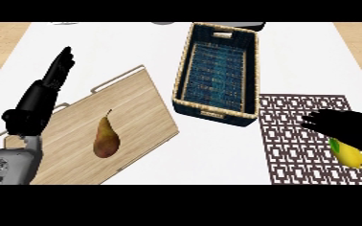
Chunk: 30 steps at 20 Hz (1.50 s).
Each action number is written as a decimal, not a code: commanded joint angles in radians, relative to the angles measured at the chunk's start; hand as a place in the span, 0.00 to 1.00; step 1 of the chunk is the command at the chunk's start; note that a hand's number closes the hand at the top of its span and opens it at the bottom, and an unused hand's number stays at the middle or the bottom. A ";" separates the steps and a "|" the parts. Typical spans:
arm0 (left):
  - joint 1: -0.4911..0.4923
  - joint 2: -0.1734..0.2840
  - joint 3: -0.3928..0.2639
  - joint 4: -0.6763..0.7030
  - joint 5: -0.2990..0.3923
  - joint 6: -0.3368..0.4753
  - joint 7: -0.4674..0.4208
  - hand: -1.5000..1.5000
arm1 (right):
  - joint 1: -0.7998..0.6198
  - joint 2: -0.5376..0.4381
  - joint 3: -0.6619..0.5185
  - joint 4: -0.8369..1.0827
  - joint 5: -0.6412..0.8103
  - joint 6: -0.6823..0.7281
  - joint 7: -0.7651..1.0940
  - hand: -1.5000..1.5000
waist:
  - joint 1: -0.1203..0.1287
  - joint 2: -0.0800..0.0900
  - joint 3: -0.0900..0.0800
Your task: Pick the lemon from the placemat and place it in the basket
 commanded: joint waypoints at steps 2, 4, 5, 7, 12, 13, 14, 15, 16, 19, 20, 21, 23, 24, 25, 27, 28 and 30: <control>0.009 -0.032 -0.003 -0.073 -0.046 0.003 0.055 0.50 | 0.031 0.051 -0.013 0.021 0.051 -0.019 -0.022 0.00 | 0.000 -0.001 0.000; -0.034 -0.033 0.019 -0.009 -0.033 -0.031 0.039 0.50 | -0.044 0.104 0.006 0.039 0.090 0.043 0.026 0.00 | 0.002 0.001 0.000; 0.005 -0.044 0.013 -0.043 -0.054 -0.016 0.048 0.50 | 0.031 0.077 -0.022 0.069 0.089 -0.038 -0.015 0.00 | 0.000 0.000 0.000; 0.012 -0.024 0.059 -0.043 -0.026 -0.062 0.029 0.50 | -0.024 0.083 -0.039 0.103 0.123 -0.023 -0.025 0.00 | 0.002 0.000 0.000; -0.049 -0.060 0.054 0.019 -0.069 -0.042 0.031 0.50 | -0.053 0.079 -0.069 0.270 0.162 -0.130 -0.105 0.00 | 0.002 0.002 0.000; -0.030 -0.048 0.089 0.061 -0.039 -0.086 -0.028 0.50 | -0.016 0.101 -0.071 0.208 0.175 -0.120 -0.074 0.00 | -0.001 0.001 0.000; -0.005 -0.076 0.058 0.011 -0.064 -0.063 -0.003 0.50 | -0.071 0.139 -0.051 0.267 0.206 -0.110 -0.060 0.00 | 0.004 0.001 0.000; -0.007 -0.053 0.078 -0.031 -0.054 -0.085 0.026 0.50 | -0.050 0.155 -0.062 0.187 0.193 -0.054 -0.034 0.00 | 0.001 0.000 0.000; -0.026 -0.022 0.103 -0.021 -0.043 -0.098 0.050 0.50 | -0.079 0.182 -0.055 0.249 0.195 -0.065 -0.030 1.00 | 0.004 0.001 0.000; 0.010 -0.083 0.059 -0.044 -0.084 -0.057 0.023 0.50 | -0.038 0.165 -0.089 0.307 0.177 -0.134 -0.093 1.00 | 0.004 0.001 0.000; 0.010 -0.059 0.079 -0.039 -0.066 -0.085 0.026 0.50 | 0.036 0.178 -0.069 0.211 0.184 -0.139 -0.062 1.00 | -0.002 -0.001 0.000; -0.074 -0.059 0.097 0.091 -0.074 -0.085 -0.028 0.50 | -0.030 0.160 -0.074 0.263 0.197 -0.161 -0.103 1.00 | -0.003 0.002 0.000; 0.005 -0.087 0.068 -0.017 -0.092 -0.064 0.003 0.50 | -0.080 0.164 -0.069 0.343 0.226 -0.191 -0.125 1.00 | 0.009 0.002 0.000; -0.055 -0.077 0.074 -0.025 -0.079 -0.076 0.073 0.50 | -0.060 0.143 -0.081 0.321 0.222 -0.207 -0.145 1.00 | 0.003 0.001 0.000; -0.007 -0.065 0.089 -0.043 -0.066 -0.098 0.043 0.50 | -0.026 0.148 -0.082 0.280 0.218 -0.211 -0.146 1.00 | 0.002 0.000 0.000; 0.010 -0.082 0.077 -0.005 -0.072 -0.102 -0.005 0.50 | -0.063 0.211 -0.069 0.314 0.231 -0.250 -0.125 1.00 | 0.005 0.001 0.000; 0.013 -0.084 0.073 -0.065 -0.074 -0.092 0.035 0.50 | -0.062 0.215 -0.094 0.362 0.220 -0.321 -0.141 1.00 | 0.009 0.001 0.001; -0.017 -0.096 0.063 -0.023 -0.096 -0.072 0.027 0.50 | -0.122 0.228 -0.212 0.357 0.155 -0.170 0.013 1.00 | 0.005 0.003 0.000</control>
